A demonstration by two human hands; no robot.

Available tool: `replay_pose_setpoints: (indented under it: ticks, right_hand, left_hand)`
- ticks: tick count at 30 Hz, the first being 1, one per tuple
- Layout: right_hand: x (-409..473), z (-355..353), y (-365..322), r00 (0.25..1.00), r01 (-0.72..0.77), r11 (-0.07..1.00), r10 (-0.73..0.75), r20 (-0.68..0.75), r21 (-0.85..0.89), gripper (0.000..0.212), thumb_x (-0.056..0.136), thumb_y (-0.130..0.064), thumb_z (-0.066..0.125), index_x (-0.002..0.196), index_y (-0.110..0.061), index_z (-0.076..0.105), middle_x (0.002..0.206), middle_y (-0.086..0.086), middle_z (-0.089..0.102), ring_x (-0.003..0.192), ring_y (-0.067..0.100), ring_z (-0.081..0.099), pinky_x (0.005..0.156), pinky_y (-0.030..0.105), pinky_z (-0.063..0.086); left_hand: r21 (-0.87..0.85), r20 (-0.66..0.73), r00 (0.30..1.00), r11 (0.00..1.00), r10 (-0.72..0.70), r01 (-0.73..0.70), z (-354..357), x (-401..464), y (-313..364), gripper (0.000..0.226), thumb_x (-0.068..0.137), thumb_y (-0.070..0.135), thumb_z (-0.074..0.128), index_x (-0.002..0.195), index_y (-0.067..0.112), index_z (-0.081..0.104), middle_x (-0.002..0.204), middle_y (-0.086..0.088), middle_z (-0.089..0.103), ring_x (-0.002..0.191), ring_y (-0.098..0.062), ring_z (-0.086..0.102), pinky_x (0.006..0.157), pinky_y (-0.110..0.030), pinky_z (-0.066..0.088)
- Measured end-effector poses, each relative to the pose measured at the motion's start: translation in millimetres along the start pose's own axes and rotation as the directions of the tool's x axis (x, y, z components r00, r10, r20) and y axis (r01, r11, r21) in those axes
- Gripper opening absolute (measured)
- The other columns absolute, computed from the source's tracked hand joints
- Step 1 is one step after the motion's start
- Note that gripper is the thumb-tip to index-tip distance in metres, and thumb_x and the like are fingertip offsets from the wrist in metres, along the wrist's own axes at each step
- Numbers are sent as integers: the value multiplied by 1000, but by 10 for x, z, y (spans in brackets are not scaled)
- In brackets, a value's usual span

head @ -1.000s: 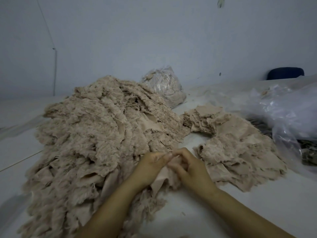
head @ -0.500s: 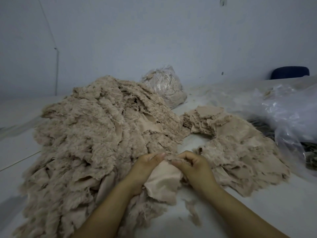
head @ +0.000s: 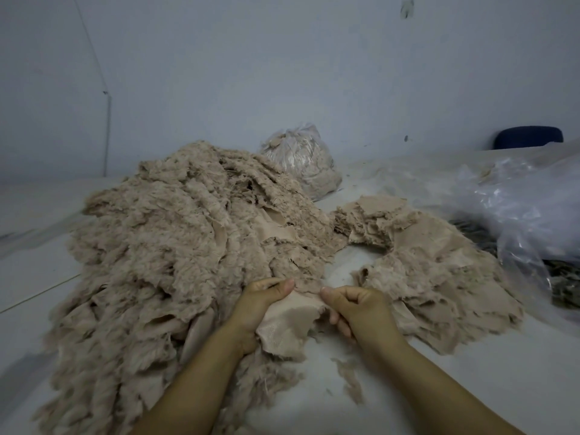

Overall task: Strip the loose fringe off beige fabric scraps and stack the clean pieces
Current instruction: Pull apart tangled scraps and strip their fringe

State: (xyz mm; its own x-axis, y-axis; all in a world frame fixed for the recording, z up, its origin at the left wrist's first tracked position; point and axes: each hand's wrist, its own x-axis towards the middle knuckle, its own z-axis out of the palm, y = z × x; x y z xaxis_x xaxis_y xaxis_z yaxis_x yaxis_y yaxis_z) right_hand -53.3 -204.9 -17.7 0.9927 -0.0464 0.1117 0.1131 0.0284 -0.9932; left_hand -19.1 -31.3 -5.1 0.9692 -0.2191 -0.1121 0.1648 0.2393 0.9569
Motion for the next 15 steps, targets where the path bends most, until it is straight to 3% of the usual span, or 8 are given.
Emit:
replay_pose_setpoints:
  ticks: [3,5,6,8,10,12,13,15]
  right_hand:
    - [-14,-62,17,999,-44,999,44,-1,2,42,86,-26,67,48,-10,58,37,6,47,29,12,36,35,17,31]
    - [-40,-64,11,995,-42,997,48,85,-72,41,82,-35,68,55,-5,64,43,3,56,35,11,45,40,18,38]
    - [-55,-36,-14,991,-16,991,33,130,-130,45,76,-47,67,64,-3,68,49,-3,59,40,8,49,45,17,40]
    - [-50,42,-27,992,41,980,-16,128,-196,55,60,-63,64,91,-18,72,72,-13,67,63,-1,59,58,10,43]
    - [-17,102,-8,993,59,968,-32,113,-243,53,61,-60,70,107,-32,63,95,-14,65,85,-3,60,71,15,47]
    - [-5,156,6,991,100,969,-77,105,-228,13,78,-38,74,84,-31,66,73,-5,62,67,2,55,62,20,46]
    - [5,156,30,992,113,976,-98,84,-188,18,83,-27,72,68,-27,62,59,-5,55,56,3,48,53,19,41]
    - [35,134,68,998,55,998,-55,5,-43,32,87,-18,67,60,-21,50,51,-4,45,48,10,39,44,22,32]
  left_hand:
    - [-169,-147,989,985,-3,-22,-174,55,52,22,80,21,62,88,2,68,78,-17,70,66,-28,67,62,-34,57]
    - [-138,-165,986,990,20,-43,-241,63,53,27,77,24,64,90,1,69,83,-19,69,70,-29,67,68,-35,55]
    - [-76,-125,992,996,30,-39,-216,46,39,27,73,25,66,86,2,71,83,-20,70,70,-27,68,68,-33,55]
    - [69,13,998,996,58,-59,-96,6,-25,23,72,28,68,79,7,75,82,-16,72,70,-22,69,64,-28,56]
    - [208,143,986,971,91,-120,30,-43,-58,19,79,30,65,75,16,77,77,-6,73,70,-14,69,60,-22,53]
    - [247,168,979,957,116,-155,69,-59,-62,23,84,31,60,73,20,77,72,1,72,68,-9,68,59,-17,50]
    - [258,142,981,952,130,-164,59,-47,-64,25,85,31,58,72,19,76,70,2,71,66,-7,66,58,-17,49]
    - [328,103,984,929,144,-170,41,-18,-75,25,89,27,56,73,18,73,69,5,71,64,-6,64,57,-16,48]
